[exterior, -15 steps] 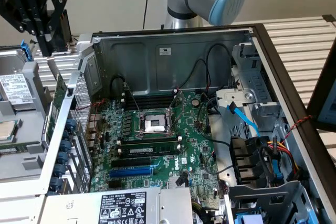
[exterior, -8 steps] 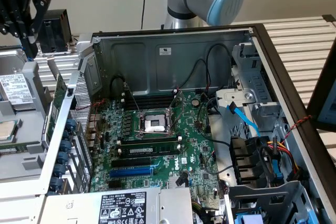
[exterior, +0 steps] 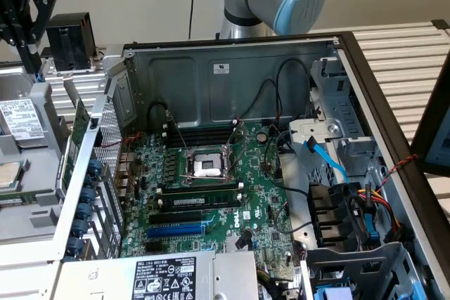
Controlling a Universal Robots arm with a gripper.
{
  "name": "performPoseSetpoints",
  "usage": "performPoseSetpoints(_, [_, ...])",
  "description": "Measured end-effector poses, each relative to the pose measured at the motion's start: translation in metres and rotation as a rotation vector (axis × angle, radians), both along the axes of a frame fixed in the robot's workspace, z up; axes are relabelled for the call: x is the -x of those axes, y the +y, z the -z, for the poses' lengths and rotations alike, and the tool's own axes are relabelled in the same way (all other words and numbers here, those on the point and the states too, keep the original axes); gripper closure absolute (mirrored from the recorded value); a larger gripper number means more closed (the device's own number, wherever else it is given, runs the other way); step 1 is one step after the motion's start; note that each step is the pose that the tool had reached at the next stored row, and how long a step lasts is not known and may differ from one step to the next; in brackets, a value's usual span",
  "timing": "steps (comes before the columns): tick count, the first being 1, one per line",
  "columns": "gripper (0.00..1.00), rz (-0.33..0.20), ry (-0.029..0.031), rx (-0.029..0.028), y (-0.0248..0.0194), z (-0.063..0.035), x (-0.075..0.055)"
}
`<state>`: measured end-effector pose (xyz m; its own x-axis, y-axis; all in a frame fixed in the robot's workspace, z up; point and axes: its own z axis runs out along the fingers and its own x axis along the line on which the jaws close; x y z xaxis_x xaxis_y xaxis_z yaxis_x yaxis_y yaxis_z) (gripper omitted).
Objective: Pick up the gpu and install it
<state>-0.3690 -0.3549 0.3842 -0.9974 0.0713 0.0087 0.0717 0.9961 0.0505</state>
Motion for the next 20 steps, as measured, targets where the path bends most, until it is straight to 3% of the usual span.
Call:
performPoseSetpoints(12, [0.89,0.0,-0.0002,-0.0001,0.0,0.0001,0.0])
performPoseSetpoints(17, [0.89,0.0,-0.0013,0.0,0.0009,0.0016,0.008])
performPoseSetpoints(18, [0.89,0.0,-0.0031,-0.0001,0.0009,0.0024,0.01])
performPoseSetpoints(20, [0.89,0.0,-0.0163,-0.0007,0.0009,0.0039,0.013])
